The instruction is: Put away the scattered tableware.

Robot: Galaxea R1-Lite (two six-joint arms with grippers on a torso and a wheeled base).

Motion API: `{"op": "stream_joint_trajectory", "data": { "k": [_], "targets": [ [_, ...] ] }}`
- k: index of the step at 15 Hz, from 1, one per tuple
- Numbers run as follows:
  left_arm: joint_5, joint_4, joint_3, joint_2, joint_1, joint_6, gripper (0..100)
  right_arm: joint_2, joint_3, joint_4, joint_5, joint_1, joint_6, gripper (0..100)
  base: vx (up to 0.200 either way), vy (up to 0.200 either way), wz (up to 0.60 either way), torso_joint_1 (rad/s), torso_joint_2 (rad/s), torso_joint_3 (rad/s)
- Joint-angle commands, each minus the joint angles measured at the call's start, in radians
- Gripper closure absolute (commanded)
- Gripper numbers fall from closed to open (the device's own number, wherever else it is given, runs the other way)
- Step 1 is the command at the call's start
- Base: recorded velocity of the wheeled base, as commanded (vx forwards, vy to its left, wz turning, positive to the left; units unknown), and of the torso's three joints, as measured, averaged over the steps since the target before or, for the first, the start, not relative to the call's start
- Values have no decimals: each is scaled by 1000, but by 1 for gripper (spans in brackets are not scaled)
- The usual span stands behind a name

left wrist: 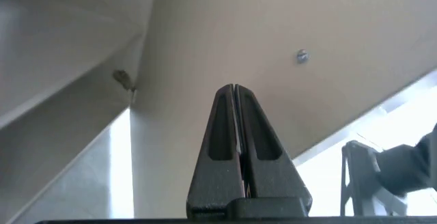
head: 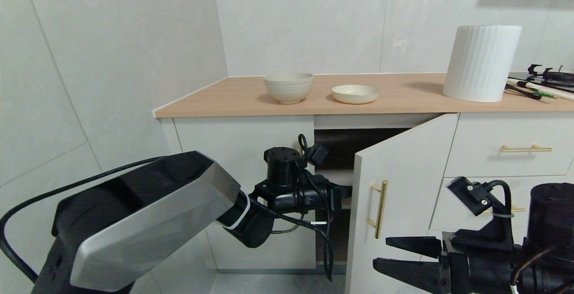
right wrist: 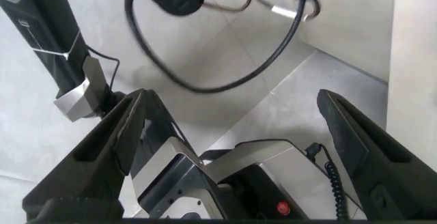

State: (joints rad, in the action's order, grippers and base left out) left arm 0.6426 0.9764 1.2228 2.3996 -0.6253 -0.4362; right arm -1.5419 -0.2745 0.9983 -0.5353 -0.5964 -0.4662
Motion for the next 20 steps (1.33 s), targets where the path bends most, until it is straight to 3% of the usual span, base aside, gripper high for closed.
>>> {"op": "stream_joint_trajectory", "data": {
  "k": [1,5,7,9,11,12,15,17,18,19,20],
  "targets": [
    [3,-31,54,18,-2,-1,100,-3,0,0,0,-2,0,0,0,0,0,0,0,0],
    [-18,-36,41,-8,-54,1,100,48,0,0,0,-29,0,0,0,0,0,0,0,0],
    [-23,-36,1,-94,-136,4,100,138,8,-3,1,-102,-2,0,0,0,0,0,0,0],
    [-17,-58,-54,-212,-260,5,100,243,8,-21,1,-175,-2,0,0,0,0,0,0,0],
    [-11,-146,-124,-315,-347,5,100,350,-14,-106,1,-220,-2,0,0,0,0,0,0,0],
    [-12,-159,-143,-333,-336,5,100,375,-34,-142,3,-220,-2,0,0,0,0,0,0,0],
    [-18,-111,-226,-361,-136,5,100,359,-49,-199,8,-214,0,0,0,0,0,0,0,0],
    [-52,-59,-336,-421,-7,7,100,309,-58,-199,12,-155,1,0,0,0,0,0,0,0],
    [-63,-47,-384,-450,32,16,100,266,-72,-199,14,-129,6,0,0,0,0,0,0,0],
    [-103,-38,-460,-513,84,65,100,175,-112,-199,38,-92,46,0,0,0,0,0,0,0],
    [-129,-41,-511,-568,118,117,100,60,-164,-194,127,-77,110,0,0,0,0,0,0,0]
  ]
}}
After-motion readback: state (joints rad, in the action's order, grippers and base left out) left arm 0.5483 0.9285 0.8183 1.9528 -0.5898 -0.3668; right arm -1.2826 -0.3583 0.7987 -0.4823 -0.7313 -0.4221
